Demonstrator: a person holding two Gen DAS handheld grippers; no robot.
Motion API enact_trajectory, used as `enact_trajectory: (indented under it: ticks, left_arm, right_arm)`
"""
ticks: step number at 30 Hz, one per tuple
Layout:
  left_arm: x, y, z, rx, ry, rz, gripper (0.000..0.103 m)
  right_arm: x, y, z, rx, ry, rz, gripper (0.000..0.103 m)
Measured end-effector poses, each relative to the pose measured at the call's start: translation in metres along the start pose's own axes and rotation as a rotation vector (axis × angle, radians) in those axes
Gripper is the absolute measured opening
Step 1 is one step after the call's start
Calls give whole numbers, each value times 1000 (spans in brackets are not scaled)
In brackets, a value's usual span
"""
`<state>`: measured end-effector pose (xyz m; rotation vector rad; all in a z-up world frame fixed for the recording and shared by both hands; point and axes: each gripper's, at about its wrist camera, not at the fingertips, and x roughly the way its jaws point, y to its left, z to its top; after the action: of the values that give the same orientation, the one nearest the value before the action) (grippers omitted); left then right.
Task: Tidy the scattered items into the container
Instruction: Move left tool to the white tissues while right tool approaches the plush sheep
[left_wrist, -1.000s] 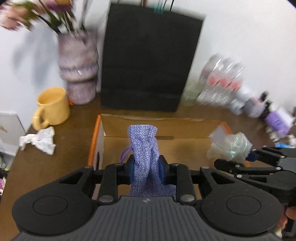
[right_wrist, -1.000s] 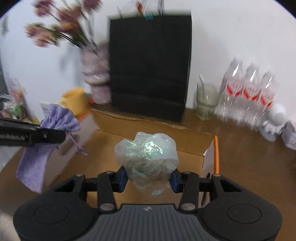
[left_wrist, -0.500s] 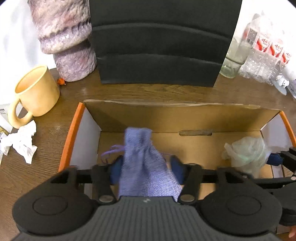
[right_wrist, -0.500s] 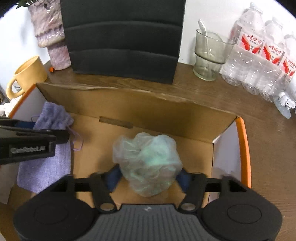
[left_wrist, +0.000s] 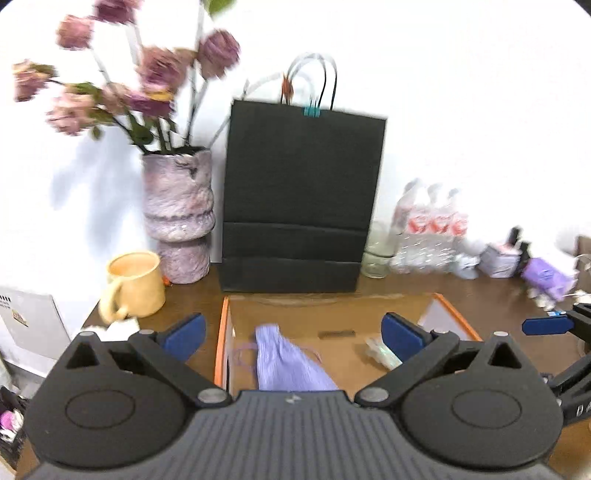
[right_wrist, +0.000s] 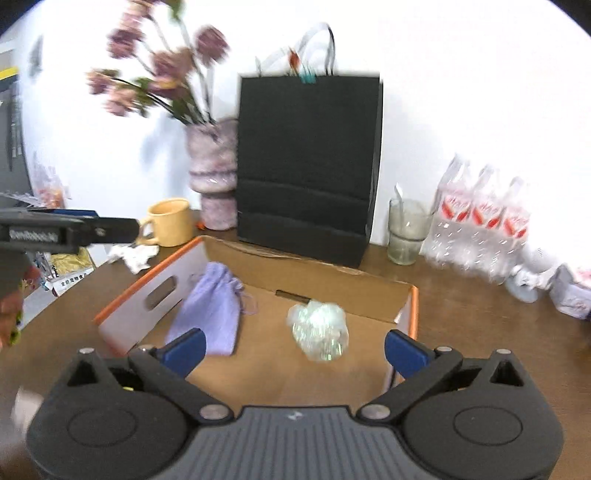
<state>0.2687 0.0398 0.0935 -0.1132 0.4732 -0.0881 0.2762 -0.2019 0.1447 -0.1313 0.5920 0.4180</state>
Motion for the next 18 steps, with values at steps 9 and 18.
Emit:
enact_trajectory:
  ticks: [9, 18]
  left_arm:
    - [-99, -4, -116, 21, -92, 44, 103]
    - [-133, -16, -159, -26, -88, 89, 103]
  right_arm:
    - [-76, 24, -113, 23, -76, -40, 103]
    - [-101, 50, -165, 77, -69, -110, 103]
